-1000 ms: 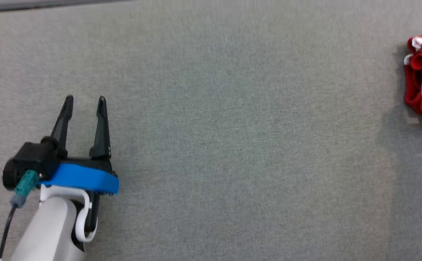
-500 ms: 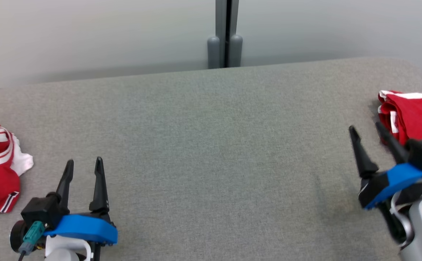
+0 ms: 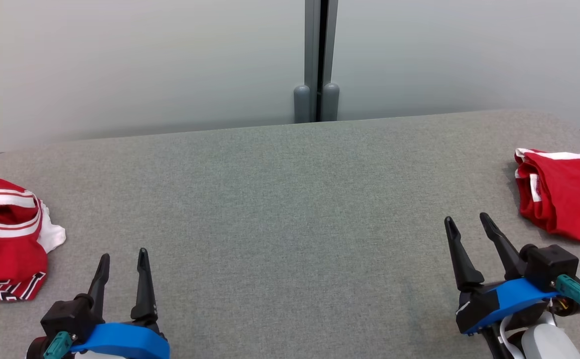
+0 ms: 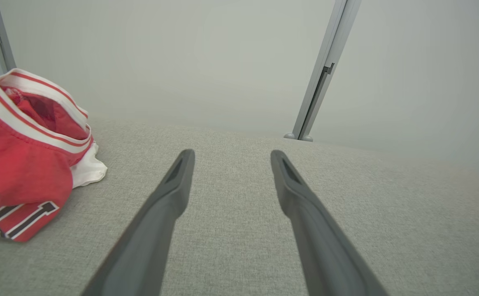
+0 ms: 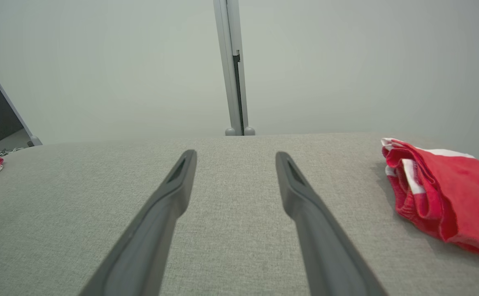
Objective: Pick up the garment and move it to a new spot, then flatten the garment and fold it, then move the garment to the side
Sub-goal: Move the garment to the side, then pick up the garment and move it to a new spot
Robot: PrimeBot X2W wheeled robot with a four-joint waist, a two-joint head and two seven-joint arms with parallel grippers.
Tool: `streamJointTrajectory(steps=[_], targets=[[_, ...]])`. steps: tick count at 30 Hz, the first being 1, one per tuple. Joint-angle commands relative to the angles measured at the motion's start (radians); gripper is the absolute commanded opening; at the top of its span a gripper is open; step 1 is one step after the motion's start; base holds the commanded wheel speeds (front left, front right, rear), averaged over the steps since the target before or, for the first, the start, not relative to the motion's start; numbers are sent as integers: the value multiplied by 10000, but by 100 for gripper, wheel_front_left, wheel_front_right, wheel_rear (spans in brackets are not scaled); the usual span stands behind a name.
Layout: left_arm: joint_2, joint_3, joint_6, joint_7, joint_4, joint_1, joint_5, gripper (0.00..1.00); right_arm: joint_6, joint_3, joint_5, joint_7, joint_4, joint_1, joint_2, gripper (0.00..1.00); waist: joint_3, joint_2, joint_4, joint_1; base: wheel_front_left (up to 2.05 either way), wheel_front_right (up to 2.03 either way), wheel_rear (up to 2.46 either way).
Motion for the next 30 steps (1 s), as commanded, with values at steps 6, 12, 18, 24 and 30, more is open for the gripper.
streamJointTrajectory(steps=[6,12,18,24,30], targets=[[-100,92,-14,-45,-68,126,120,100,6,-250,-148,199,-168,157,99,100,-46,-1,-2,1,0,0,0],[-144,139,-30,-46,-173,67,251,100,6,-521,-272,372,-175,341,211,100,-18,-1,19,1,0,0,0],[-151,135,-46,-47,-252,18,317,100,6,-682,-608,589,-22,522,278,100,25,-1,78,1,0,0,0],[-140,88,-24,-47,-361,-67,369,100,6,-887,-805,520,90,591,445,100,96,-1,439,1,0,0,0],[13,102,1,-9,-510,-107,447,100,6,-956,-955,488,127,705,554,100,150,-1,1297,1,0,0,0]])
